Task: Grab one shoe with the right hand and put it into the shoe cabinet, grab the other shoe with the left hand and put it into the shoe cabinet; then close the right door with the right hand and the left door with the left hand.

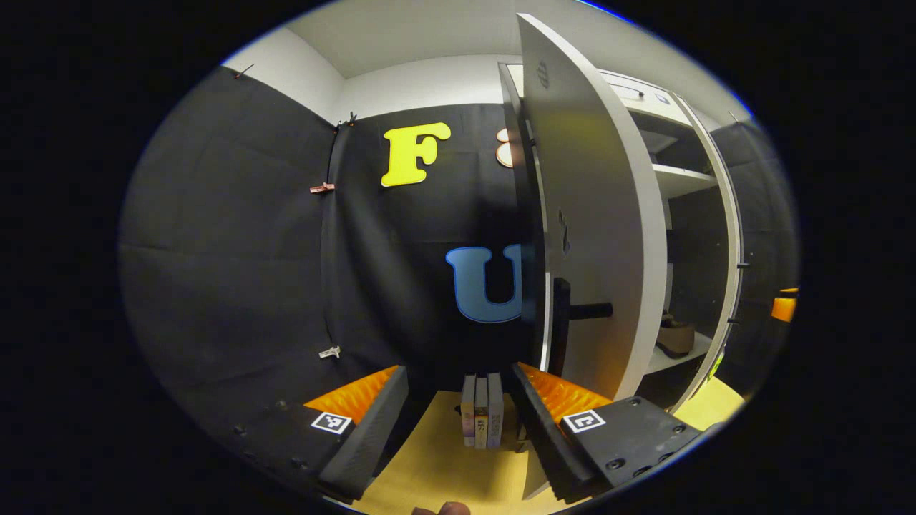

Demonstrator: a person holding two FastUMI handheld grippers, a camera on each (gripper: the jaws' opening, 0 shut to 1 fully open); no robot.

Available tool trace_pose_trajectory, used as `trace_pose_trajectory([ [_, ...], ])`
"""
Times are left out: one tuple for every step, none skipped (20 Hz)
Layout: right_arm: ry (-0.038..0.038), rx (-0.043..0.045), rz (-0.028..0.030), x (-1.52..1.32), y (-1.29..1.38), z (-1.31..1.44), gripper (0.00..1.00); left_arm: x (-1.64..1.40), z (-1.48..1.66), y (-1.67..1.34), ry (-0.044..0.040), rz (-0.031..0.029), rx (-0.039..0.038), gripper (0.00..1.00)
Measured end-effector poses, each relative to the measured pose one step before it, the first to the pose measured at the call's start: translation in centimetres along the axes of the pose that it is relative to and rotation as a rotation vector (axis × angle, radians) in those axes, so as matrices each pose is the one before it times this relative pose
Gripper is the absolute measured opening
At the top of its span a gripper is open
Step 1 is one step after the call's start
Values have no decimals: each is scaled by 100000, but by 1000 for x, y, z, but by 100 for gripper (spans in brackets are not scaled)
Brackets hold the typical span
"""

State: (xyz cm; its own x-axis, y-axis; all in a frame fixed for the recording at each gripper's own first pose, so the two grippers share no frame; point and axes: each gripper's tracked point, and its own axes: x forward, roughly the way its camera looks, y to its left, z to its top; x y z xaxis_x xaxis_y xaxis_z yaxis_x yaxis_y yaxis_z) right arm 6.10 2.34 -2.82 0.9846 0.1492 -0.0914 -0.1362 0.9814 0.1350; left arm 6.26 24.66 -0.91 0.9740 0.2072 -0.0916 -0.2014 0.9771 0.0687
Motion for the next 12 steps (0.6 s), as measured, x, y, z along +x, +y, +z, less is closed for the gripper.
trace_pose_trajectory([
  [777,172,-367,-6,-116,-169,98,-236,-39,-287,311,550,860,92],
  [191,276,-56,-11,-41,-7,98,-131,-3,-272,489,412,192,91],
  [-115,145,45,-89,7,45,98,-178,-92,-270,510,203,-387,91],
  [-202,198,118,-27,-22,109,98,-258,-10,-282,205,-67,-739,91],
  [-312,332,126,-162,61,105,98,-45,-83,-252,436,-145,-1018,90],
  [-83,279,472,-199,161,48,98,-227,-34,-406,406,-176,-1117,90],
  [-218,140,534,-140,182,103,98,-139,-126,-342,471,-223,-1028,90],
  [-62,-211,733,-147,229,4,98,-134,-35,-406,316,-419,-955,90],
  [38,-434,688,-198,115,-56,98,-140,-1,-503,211,-602,-920,90],
  [128,-480,643,-144,107,-106,98,-106,-38,-612,178,-876,-865,90],
  [253,-386,350,-32,-44,68,98,-183,-17,-725,256,-1135,-619,90],
  [196,-278,109,-73,-30,-47,98,-202,-53,-895,333,-1314,-271,90],
])
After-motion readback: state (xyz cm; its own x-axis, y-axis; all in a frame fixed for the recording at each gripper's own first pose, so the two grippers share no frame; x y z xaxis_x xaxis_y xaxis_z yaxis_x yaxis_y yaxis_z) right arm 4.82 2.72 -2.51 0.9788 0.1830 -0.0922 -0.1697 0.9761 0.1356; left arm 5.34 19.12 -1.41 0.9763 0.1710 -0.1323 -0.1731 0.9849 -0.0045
